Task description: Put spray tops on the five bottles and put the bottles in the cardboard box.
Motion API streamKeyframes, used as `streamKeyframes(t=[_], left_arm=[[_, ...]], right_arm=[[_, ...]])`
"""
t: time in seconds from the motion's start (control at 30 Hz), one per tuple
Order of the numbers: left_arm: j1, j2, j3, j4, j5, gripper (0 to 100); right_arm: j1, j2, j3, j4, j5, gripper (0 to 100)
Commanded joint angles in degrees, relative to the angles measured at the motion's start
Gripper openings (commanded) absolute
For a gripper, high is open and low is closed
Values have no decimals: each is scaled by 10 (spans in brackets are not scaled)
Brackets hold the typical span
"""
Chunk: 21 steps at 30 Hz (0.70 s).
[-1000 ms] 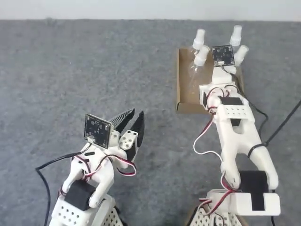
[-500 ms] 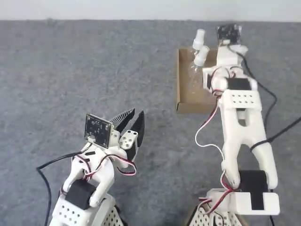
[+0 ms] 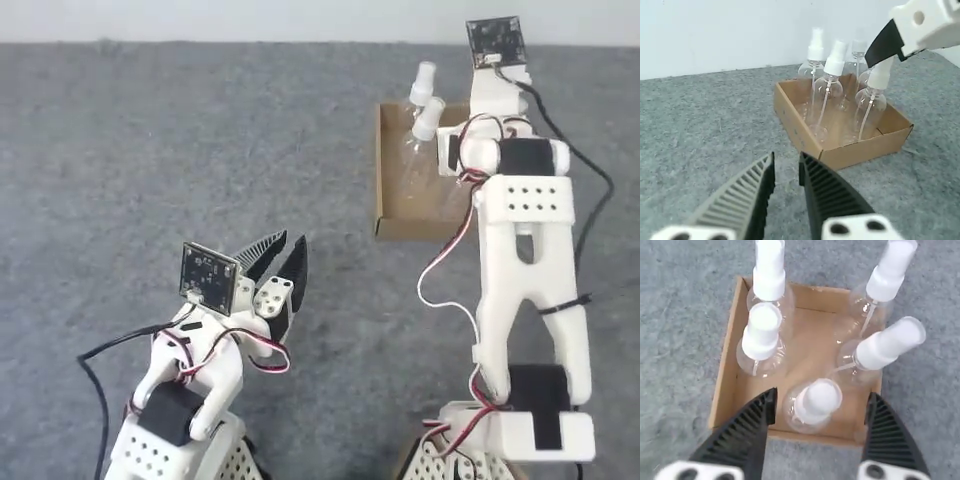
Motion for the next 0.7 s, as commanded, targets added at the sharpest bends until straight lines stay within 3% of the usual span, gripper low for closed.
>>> streamKeyframes(t=[0.0, 0.27, 0.67], left_arm=[[-1, -7, -5, -19, -4, 76], [-1, -7, -5, -19, -4, 76], [-1, -7, -1, -20, -4, 76]], right_arm=[[-5, -86, -40, 31, 8, 221], [-1, -175, -12, 105, 5, 220], [-4, -176, 224, -151, 4, 220]])
